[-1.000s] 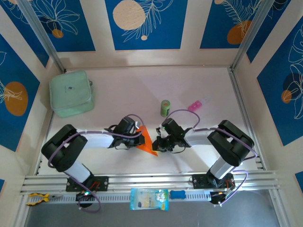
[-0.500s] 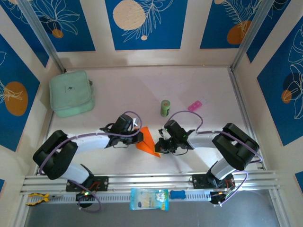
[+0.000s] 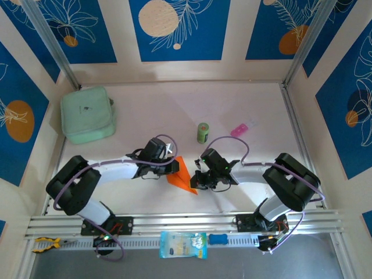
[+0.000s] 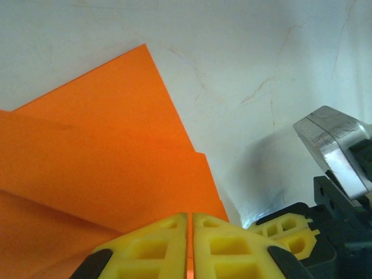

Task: Fold a paper plane with a square sheet of paper (pick it up from the middle)
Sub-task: Fourth fold the wing at the center of the table.

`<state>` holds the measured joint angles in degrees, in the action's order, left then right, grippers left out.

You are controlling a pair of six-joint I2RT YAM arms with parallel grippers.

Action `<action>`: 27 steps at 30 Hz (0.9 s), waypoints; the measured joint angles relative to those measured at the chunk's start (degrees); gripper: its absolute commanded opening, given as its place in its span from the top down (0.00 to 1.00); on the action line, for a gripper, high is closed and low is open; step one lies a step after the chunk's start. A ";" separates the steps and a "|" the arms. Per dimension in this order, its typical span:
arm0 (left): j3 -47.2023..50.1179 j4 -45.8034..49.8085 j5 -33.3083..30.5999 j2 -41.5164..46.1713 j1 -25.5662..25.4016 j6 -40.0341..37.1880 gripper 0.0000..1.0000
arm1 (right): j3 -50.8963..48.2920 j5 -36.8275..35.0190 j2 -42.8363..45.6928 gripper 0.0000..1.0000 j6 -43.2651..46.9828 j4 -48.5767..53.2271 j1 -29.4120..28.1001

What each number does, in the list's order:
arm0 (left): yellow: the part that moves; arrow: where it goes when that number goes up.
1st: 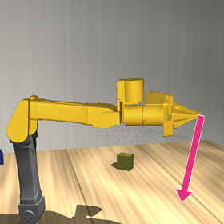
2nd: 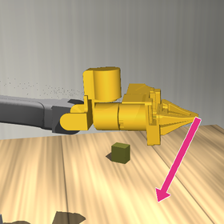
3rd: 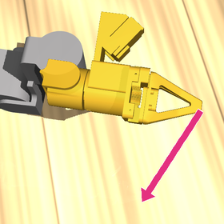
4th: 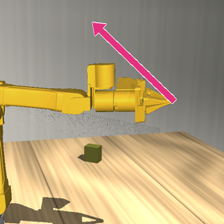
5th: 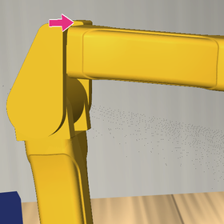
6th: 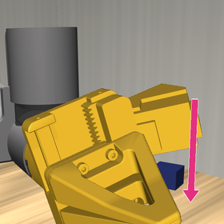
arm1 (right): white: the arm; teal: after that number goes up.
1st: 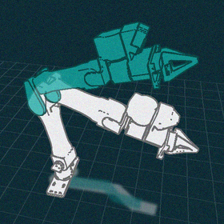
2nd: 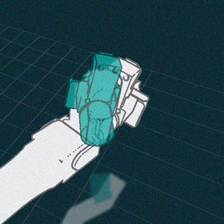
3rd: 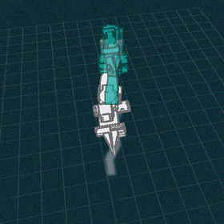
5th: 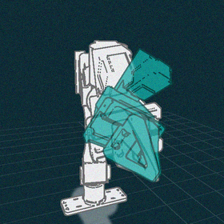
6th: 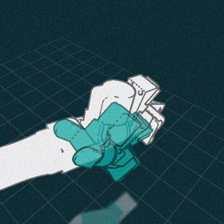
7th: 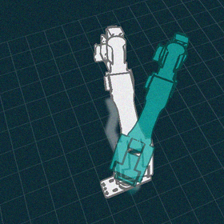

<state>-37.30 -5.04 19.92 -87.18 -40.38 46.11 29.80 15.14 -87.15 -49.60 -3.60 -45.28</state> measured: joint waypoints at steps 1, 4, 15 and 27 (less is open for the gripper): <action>-0.33 0.00 0.02 -0.02 0.00 -0.11 0.90 | -0.11 -0.15 0.07 0.98 -0.17 -0.13 -0.07; -1.05 0.00 0.02 -0.02 0.00 -0.15 0.90 | -0.46 -0.15 0.13 0.98 -0.55 -0.87 -0.15; -1.11 1.60 -0.74 -0.02 0.00 -0.13 0.90 | -0.59 1.36 -1.84 0.98 -0.87 -4.48 -0.26; -1.11 3.82 -3.41 0.00 0.04 0.79 0.90 | -0.59 2.05 -2.67 0.98 -0.83 -6.23 -0.42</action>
<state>-38.41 -1.21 16.51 -87.18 -40.34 46.89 29.21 17.19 -89.82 -50.43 -9.82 -45.69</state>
